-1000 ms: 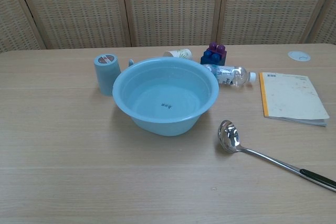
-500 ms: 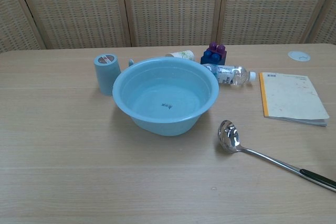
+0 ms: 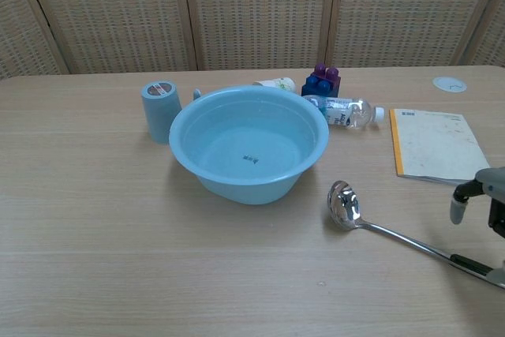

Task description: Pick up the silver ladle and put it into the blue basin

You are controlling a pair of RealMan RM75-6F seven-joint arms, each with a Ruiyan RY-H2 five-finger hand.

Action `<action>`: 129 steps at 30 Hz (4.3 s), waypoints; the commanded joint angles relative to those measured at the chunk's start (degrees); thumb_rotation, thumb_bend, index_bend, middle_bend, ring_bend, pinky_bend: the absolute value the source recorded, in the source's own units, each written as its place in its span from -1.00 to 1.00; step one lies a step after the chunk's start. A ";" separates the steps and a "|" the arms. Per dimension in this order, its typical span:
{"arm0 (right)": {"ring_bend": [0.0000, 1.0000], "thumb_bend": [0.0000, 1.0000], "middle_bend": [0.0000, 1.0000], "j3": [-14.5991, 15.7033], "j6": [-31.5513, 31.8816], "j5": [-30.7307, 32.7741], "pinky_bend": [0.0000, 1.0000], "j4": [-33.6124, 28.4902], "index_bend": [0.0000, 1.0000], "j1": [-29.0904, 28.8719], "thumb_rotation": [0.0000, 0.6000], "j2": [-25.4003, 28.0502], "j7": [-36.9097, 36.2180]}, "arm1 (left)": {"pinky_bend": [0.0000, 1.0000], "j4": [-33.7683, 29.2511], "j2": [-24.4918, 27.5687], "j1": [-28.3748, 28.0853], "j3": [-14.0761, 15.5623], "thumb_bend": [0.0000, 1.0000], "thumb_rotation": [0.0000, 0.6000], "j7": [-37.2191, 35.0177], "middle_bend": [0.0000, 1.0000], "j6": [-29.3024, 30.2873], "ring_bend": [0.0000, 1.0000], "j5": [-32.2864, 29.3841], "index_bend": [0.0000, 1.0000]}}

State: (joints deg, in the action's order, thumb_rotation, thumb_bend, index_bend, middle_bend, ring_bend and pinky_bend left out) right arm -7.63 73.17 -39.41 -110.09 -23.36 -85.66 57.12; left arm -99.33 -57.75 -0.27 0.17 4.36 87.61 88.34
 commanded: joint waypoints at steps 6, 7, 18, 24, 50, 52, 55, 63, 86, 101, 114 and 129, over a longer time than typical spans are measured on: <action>0.95 -1.00 0.79 1.84 5.04 -0.65 1.00 7.92 -0.32 -2.60 1.00 -7.22 2.76 | -1.00 -0.36 0.68 0.03 0.10 -1.00 1.00 -0.82 -1.00 -0.10 -1.00 -0.24 -1.00; 0.95 -1.00 0.79 2.05 5.25 -0.99 1.00 8.60 -0.31 -2.52 1.00 -7.56 2.47 | -1.00 -0.36 0.71 0.05 0.11 -1.00 1.00 -0.87 -1.00 -0.07 -1.00 -0.23 -1.00; 0.95 -1.00 0.79 3.07 3.73 -0.86 1.00 15.79 -0.24 -1.87 1.00 -9.71 -1.45 | -1.00 -0.49 0.85 -0.10 0.13 -1.00 1.00 -1.07 -1.00 -0.38 -1.00 -0.43 -1.00; 0.95 -1.00 0.79 3.29 3.30 -1.04 1.00 18.07 -0.23 -1.85 1.00 -10.49 -2.25 | -1.00 -0.48 0.74 -0.20 0.18 -1.00 1.00 -0.75 -1.00 -0.65 -1.00 -0.56 -1.00; 0.95 -0.80 0.79 -1.09 0.77 -1.69 1.00 18.21 -0.13 -2.18 1.00 -8.99 -7.68 | -1.00 -0.57 1.07 -0.26 0.31 -1.00 1.00 -1.35 -1.00 -0.70 -1.00 -0.50 -1.00; 0.95 -0.73 0.79 -1.43 0.39 -1.12 1.00 17.61 -0.12 -2.37 1.00 -8.67 -8.01 | -1.00 -0.55 1.14 -0.25 0.32 -1.00 1.00 -1.53 -1.00 -0.67 -1.00 -0.50 -1.00; 0.95 -0.66 0.79 -1.13 0.02 -2.12 1.00 17.66 -0.10 -2.35 1.00 -8.58 -9.50 | -1.00 -0.47 1.17 -0.31 0.32 -1.00 1.00 -1.55 -1.00 -0.79 -1.00 -0.55 -1.00; 0.95 -0.52 0.79 -0.36 -0.20 -3.54 1.00 20.12 -0.09 -2.49 1.00 -9.60 -10.97 | -1.00 -0.51 1.17 -0.44 0.32 -1.00 1.00 -1.43 -1.00 -1.08 -1.00 -0.76 -1.00; 0.95 -0.42 0.79 1.16 -1.56 -4.69 1.00 26.42 -0.05 -2.38 1.00 -12.54 -12.70 | -1.00 -0.46 1.32 -0.41 0.35 -1.00 1.00 -1.90 -1.00 -1.11 -1.00 -0.96 -1.00; 0.95 -0.40 0.79 0.38 -3.75 -3.26 1.00 27.72 -0.04 -2.45 1.00 -12.83 -12.81 | -1.00 -0.47 0.87 -0.56 0.36 -1.00 1.00 -1.03 -1.00 -1.45 -1.00 -1.19 -1.00; 0.95 -0.23 0.79 -0.59 -5.77 2.64 1.00 26.74 -0.03 -3.91 1.00 -11.70 -8.75 | -1.00 -0.41 0.91 -0.60 0.37 -1.00 1.00 -1.18 -1.00 -1.54 -1.00 -1.30 -1.00; 0.96 0.59 0.79 0.61 -7.45 0.75 1.00 23.44 0.48 -4.19 1.00 -8.48 -11.82 | -1.00 -0.42 0.99 -0.66 0.37 -1.00 1.00 -1.37 -1.00 -1.68 -1.00 -1.39 -1.00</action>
State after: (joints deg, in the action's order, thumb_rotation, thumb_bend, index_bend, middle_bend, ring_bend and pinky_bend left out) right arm -7.36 66.32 -37.54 -85.87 -27.72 -95.00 46.52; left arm -99.75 -56.75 -0.93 0.53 2.98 85.92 86.94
